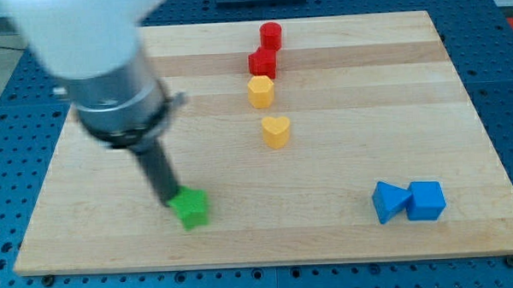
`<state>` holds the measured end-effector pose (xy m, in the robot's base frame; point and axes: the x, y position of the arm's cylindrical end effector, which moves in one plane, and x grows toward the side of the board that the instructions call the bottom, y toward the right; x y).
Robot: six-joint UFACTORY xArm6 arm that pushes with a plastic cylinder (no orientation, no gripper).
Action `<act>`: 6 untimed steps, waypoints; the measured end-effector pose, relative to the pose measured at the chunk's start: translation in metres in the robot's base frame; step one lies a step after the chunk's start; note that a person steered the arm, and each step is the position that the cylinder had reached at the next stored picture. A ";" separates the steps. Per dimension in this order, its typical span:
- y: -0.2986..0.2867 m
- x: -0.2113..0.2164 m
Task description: Keep green star in between yellow heart and blue triangle
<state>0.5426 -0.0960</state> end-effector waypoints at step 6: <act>0.144 0.016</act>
